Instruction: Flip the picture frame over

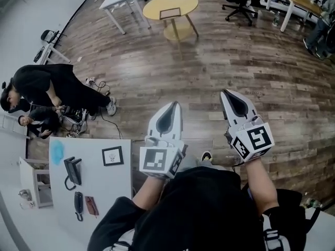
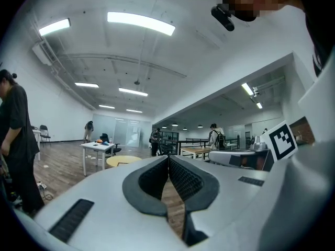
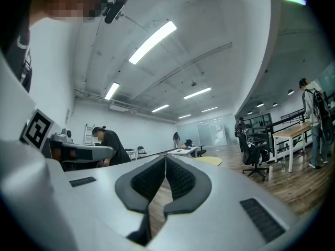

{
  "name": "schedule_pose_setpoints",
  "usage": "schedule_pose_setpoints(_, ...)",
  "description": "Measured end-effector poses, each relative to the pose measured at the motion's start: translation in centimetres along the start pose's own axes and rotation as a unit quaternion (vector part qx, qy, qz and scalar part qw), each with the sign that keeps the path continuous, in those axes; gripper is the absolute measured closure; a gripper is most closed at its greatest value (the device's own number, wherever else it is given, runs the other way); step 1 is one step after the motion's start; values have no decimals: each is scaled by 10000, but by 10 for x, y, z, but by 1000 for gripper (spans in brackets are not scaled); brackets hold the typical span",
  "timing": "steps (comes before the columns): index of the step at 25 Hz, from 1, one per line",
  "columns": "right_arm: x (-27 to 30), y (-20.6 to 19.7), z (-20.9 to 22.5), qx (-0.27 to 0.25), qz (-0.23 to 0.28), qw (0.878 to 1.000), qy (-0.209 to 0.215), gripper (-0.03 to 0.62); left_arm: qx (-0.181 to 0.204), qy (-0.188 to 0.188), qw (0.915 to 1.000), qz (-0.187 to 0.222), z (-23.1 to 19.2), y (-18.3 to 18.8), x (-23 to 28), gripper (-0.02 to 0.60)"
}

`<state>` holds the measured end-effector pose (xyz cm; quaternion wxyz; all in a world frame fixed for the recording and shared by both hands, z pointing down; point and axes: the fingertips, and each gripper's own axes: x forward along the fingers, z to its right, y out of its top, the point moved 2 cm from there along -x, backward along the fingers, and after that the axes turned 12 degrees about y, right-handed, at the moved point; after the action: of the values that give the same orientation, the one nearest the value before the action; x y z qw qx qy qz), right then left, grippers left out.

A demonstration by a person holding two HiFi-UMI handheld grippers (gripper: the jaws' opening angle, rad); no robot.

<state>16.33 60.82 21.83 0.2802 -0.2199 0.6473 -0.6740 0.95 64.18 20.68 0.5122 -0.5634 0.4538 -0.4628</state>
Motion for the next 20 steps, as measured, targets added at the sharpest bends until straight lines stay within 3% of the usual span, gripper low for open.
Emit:
schedule_pose_setpoints(11, 49, -30, 46, 411, -128, 9990, 147, 574, 85, 78, 9998, -161, -10, -14, 65, 555)
schedule_pose_setpoints(20, 146, -43, 95, 327, -355, 9988, 77, 574, -165, -42, 9994, -287, -66, -18, 164, 555)
